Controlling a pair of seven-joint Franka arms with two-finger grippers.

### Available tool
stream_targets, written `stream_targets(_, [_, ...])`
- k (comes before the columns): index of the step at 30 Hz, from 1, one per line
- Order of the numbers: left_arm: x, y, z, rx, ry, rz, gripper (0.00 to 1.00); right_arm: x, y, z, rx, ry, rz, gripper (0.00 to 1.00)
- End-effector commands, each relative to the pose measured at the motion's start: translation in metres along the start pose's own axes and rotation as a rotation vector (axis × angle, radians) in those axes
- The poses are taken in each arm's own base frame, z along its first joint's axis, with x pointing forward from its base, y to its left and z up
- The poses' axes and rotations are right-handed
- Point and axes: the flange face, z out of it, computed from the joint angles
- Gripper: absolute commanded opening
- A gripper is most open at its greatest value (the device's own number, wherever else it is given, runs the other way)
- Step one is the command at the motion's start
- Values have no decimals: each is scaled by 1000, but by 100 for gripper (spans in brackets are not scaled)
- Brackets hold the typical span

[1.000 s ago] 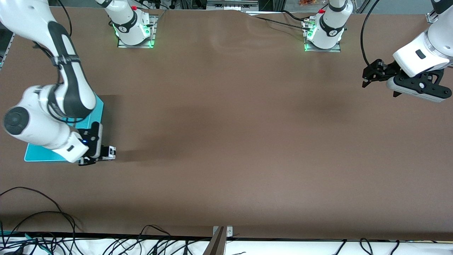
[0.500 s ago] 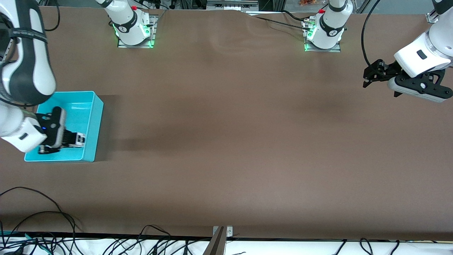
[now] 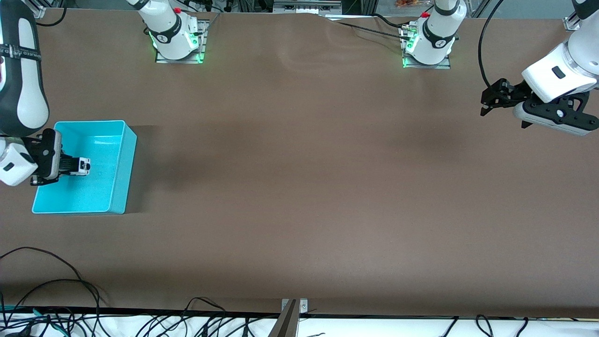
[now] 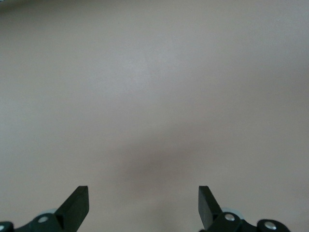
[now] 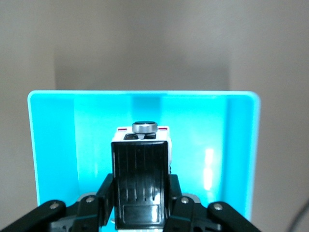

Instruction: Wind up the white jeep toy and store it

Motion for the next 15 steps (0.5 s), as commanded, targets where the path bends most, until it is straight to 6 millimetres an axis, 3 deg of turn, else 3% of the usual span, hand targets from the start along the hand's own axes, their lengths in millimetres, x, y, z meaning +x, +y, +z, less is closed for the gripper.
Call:
stream_targets(1, [0, -1, -3, -18, 2, -4, 100, -13, -44, 48, -44, 36, -22, 20])
stream_targets(5, [0, -1, -3, -18, 2, -4, 100, -14, -57, 75, -94, 44, -41, 20])
stream_targets(9, [0, -1, -3, -17, 3, -4, 100, -31, -67, 103, -78, 62, -4, 20])
stream_targets(15, [0, 0, -3, -17, 3, -3, 100, -31, -77, 128, -93, 54, -32, 20])
